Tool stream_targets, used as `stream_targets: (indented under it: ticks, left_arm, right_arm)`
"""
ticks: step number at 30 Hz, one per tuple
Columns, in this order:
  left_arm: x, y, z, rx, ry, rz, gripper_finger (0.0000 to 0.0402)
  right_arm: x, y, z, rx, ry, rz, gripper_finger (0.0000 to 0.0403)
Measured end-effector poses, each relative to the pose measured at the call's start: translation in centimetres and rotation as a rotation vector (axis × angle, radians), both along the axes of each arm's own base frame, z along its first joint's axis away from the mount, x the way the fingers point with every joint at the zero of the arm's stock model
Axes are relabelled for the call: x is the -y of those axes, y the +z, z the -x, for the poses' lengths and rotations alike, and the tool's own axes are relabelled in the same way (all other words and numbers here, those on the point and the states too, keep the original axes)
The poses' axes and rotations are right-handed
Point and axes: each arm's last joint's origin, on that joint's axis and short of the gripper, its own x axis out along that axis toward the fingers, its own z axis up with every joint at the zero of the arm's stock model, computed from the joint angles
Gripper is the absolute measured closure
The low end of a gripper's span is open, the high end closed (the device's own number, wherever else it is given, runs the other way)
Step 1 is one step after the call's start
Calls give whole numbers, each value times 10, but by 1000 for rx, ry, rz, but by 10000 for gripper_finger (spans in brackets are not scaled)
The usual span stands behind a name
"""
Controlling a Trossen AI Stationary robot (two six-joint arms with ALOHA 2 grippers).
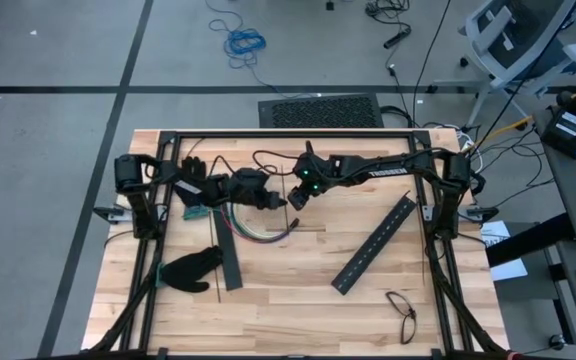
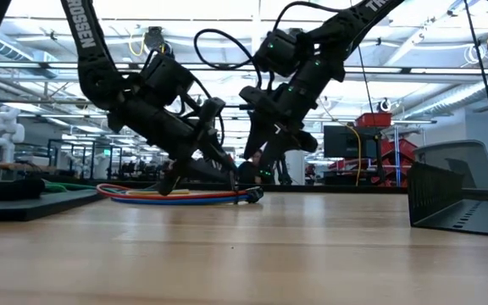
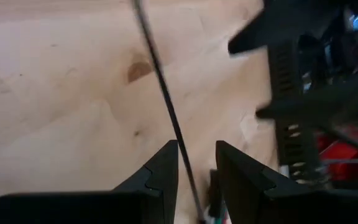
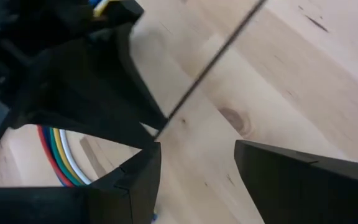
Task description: Ziptie cables
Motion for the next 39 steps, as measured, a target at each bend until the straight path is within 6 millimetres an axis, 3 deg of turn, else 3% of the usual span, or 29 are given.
stream_targets:
  ticks: [7,11,16,20,30,39]
  left_arm:
    - [12,-2,-2,-25,-45,41,297]
    - [10,-1,-1,-30,-56,44,297]
    - [8,8,-11,11,-243,35,297]
    - [13,8,-16,-73,-320,-47,297]
    - [18,16,-30,-259,-215,-271,297]
    - [25,17,-34,-293,-180,-319,297]
  right_arm:
    - [1,2,-2,34,-1,9,202]
    - [1,2,-3,35,-2,8,202]
    - [1,7,-3,64,-3,16,202]
    - [5,30,3,137,-16,38,202]
    - [21,87,31,287,-85,93,202]
    - [28,97,39,316,-109,102,202]
